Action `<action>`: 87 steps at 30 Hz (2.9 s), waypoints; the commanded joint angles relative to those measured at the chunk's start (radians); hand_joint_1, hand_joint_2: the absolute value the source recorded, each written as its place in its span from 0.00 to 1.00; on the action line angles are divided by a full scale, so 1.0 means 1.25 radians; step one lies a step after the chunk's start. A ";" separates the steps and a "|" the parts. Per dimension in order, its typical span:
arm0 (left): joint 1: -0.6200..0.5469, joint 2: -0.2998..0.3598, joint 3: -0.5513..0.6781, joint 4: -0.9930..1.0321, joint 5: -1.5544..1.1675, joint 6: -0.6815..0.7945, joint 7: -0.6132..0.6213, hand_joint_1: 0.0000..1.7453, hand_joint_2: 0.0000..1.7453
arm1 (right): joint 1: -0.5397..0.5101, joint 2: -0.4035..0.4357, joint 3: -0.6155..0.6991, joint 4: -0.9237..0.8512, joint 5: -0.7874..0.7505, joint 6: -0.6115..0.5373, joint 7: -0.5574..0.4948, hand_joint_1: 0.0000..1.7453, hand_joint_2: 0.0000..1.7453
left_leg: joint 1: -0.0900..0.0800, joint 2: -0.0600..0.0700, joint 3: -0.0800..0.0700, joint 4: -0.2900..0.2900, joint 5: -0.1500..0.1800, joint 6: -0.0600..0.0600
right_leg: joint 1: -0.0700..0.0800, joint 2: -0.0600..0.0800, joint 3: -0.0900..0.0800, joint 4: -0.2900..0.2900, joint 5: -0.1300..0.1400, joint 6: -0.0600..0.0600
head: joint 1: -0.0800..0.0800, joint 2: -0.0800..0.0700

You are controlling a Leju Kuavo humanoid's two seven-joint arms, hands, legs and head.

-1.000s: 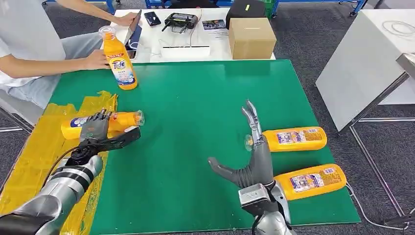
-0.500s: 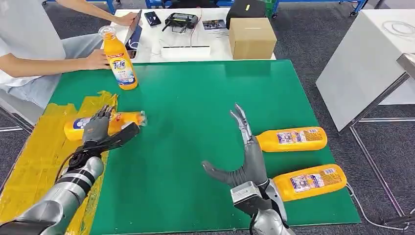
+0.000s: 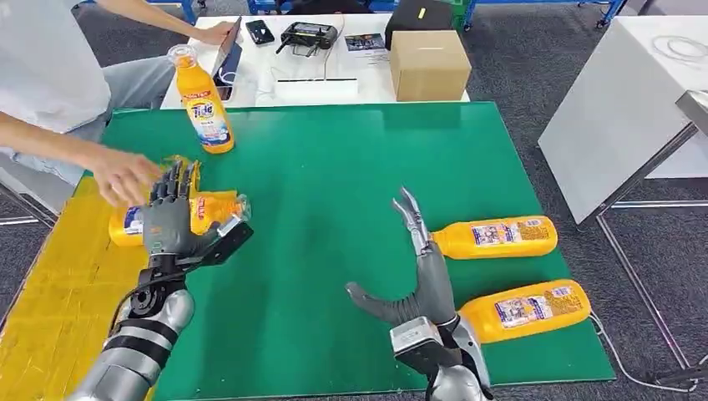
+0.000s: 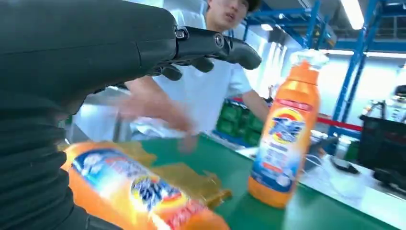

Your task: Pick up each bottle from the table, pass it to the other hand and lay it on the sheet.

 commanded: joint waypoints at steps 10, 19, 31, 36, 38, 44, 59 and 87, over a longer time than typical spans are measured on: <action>0.210 -0.006 -0.012 -0.377 0.621 -0.302 -0.207 0.00 1.00 | -0.019 -0.071 -0.071 0.013 0.228 -0.064 0.107 0.00 1.00 | 0.000 0.001 0.002 0.000 -0.001 0.000 | 0.000 0.001 0.002 -0.001 0.000 0.000 | 0.000 0.000; 0.205 -0.007 -0.011 -0.373 0.621 -0.303 -0.207 0.00 1.00 | -0.019 -0.067 -0.069 0.014 0.228 -0.064 0.106 0.00 1.00 | 0.000 0.000 0.001 0.000 -0.001 0.000 | 0.000 0.000 0.001 -0.001 0.000 0.000 | 0.000 0.000; 0.255 -0.035 0.017 -0.416 0.820 -0.434 -0.233 0.00 1.00 | -0.088 -0.252 -0.222 0.160 0.400 0.001 0.188 0.00 1.00 | 0.000 -0.001 0.003 -0.001 -0.001 0.001 | 0.000 0.000 0.004 -0.003 0.000 0.001 | -0.001 0.000; 0.250 -0.035 0.020 -0.410 0.825 -0.437 -0.233 0.00 1.00 | -0.083 -0.237 -0.220 0.146 0.425 0.015 0.196 0.00 1.00 | -0.003 -0.003 0.001 0.000 0.000 0.001 | -0.003 -0.001 0.002 -0.001 0.000 0.000 | 0.000 0.000; 0.250 -0.035 0.020 -0.410 0.825 -0.437 -0.233 0.00 1.00 | -0.083 -0.237 -0.220 0.146 0.425 0.015 0.196 0.00 1.00 | -0.002 -0.003 0.002 0.000 -0.001 0.000 | -0.002 -0.001 0.003 -0.002 0.000 0.000 | 0.000 0.000; 0.240 -0.036 0.017 -0.394 0.830 -0.443 -0.232 0.00 1.00 | -0.099 -0.262 -0.244 0.161 0.416 0.035 0.207 0.00 1.00 | -0.001 -0.004 0.001 0.000 0.000 0.001 | 0.000 -0.001 0.002 -0.001 0.000 0.000 | -0.001 0.000; 0.197 -0.041 0.011 -0.338 0.844 -0.449 -0.234 0.00 1.00 | -0.170 -0.405 -0.208 0.299 0.433 0.161 0.132 0.00 1.00 | -0.001 -0.004 0.002 0.000 0.000 0.001 | -0.002 -0.002 0.003 -0.002 0.000 0.000 | -0.001 0.000; 0.175 -0.040 0.001 -0.324 0.849 -0.433 -0.237 0.00 1.00 | -0.285 -0.428 -0.119 0.434 0.442 0.221 0.150 0.00 1.00 | -0.001 -0.003 0.001 0.000 0.000 0.001 | -0.001 -0.001 0.002 -0.001 0.001 0.000 | -0.001 0.000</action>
